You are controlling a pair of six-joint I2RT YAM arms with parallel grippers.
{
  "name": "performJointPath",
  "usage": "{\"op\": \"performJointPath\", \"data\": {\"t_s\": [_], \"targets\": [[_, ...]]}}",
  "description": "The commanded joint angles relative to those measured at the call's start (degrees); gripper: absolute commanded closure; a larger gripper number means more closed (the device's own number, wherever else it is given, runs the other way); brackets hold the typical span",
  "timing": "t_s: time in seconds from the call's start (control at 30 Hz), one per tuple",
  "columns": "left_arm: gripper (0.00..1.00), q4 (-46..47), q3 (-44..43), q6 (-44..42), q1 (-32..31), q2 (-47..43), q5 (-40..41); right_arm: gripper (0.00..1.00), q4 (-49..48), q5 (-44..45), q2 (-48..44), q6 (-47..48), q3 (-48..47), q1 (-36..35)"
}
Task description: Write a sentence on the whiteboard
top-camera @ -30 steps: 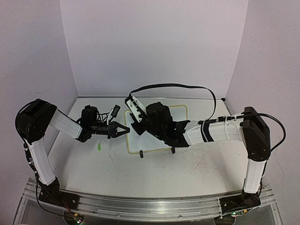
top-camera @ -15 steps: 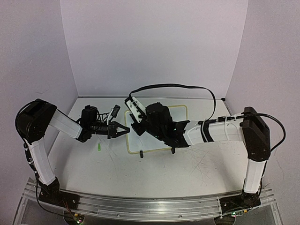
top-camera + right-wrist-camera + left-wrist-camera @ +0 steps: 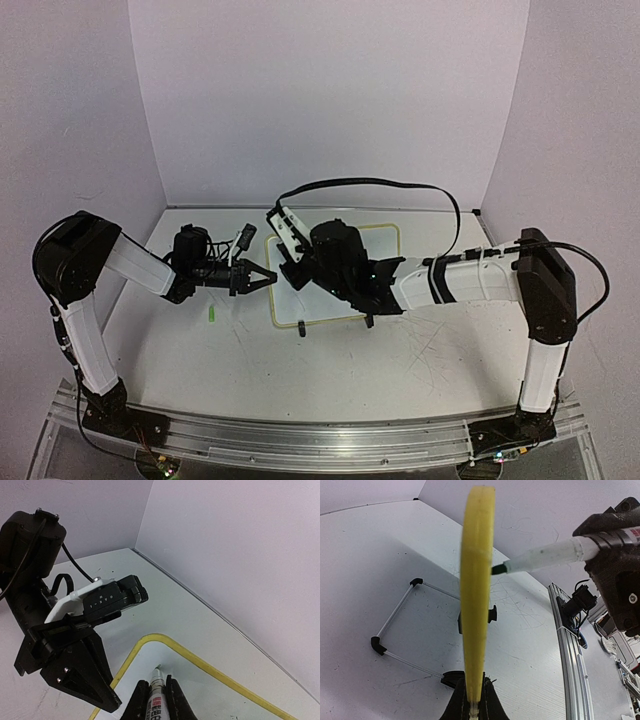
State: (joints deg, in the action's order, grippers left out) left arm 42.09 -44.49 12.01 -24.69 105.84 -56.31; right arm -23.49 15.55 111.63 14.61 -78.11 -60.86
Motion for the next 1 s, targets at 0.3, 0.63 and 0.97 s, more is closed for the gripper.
{"op": "performJointPath", "data": {"t_s": [0.3,0.63,0.97], "targets": [[1.0,0.99,0.53,-1.11,0.05,-1.37,2.48,1.0,-0.33,0.24,-0.33,-3.15,1.78,-0.36],[1.0,1.01,0.6,-1.11,0.07,-1.45,2.4,1.0,-0.33,-0.03,-0.1,-4.74,3.26,-0.43],[1.0,1.03,0.47,-1.02,0.07,-1.43,2.35,1.0,-0.33,-0.22,-0.1,-6.05,4.65,-0.95]]}}
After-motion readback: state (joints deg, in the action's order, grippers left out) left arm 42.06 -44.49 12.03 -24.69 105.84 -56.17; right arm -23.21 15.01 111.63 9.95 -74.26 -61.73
